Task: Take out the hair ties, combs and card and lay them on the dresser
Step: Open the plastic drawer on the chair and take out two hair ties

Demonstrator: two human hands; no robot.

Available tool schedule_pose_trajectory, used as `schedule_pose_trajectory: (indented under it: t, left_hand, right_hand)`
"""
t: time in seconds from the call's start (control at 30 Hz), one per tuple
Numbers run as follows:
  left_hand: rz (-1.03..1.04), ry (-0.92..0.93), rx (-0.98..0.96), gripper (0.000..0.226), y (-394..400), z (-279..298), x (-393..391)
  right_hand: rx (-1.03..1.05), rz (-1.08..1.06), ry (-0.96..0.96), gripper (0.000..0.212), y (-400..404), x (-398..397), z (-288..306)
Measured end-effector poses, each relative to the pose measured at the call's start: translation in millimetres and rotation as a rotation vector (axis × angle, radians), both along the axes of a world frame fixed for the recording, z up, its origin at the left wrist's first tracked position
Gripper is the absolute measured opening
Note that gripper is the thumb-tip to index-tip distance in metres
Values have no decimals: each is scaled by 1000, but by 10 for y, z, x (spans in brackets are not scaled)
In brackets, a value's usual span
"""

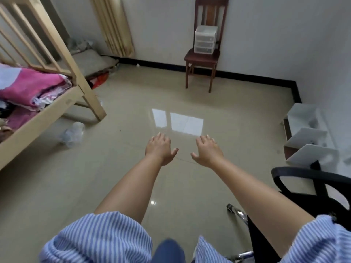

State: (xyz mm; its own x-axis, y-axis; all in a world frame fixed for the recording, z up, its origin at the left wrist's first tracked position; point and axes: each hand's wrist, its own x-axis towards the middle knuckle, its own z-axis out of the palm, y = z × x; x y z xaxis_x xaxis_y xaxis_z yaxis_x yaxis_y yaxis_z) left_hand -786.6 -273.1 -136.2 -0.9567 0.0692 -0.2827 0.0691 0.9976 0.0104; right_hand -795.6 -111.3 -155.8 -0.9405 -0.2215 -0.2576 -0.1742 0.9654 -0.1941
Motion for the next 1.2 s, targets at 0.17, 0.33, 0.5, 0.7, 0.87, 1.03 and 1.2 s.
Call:
schedule_pose_trajectory:
  t: [0.17, 0.33, 0.5, 0.7, 0.87, 1.03, 1.2]
  left_hand:
    - [28, -63, -15, 67, -488, -406, -1304]
    - [11, -158, 11, 69, -970, -863, -2601]
    - [-71, -282, 27, 68, -1211, -1083, -3724]
    - [-185, -326, 42, 68, -1162, -1245, -5328]
    - [-214, -308, 13, 68, -1022, -1354, -7035]
    - [-234, -287, -22, 66, -873, -1194, -8701]
    - [-285, -210, -39, 66, -786, -1069, -10172]
  right_hand:
    - [80, 78, -107, 70, -458, -1263, -400]
    - [102, -18, -202, 75, -753, -2522, -786]
    - [106, -130, -333, 81, -905, -3495, -969]
    - [72, -236, -393, 81, -958, -4920, -1200]
    - [23, -282, -383, 82, -838, -6600, -1371]
    - [39, -321, -337, 82, -514, -8357, -1182]
    - [116, -252, -276, 82, -388, -9835, -951]
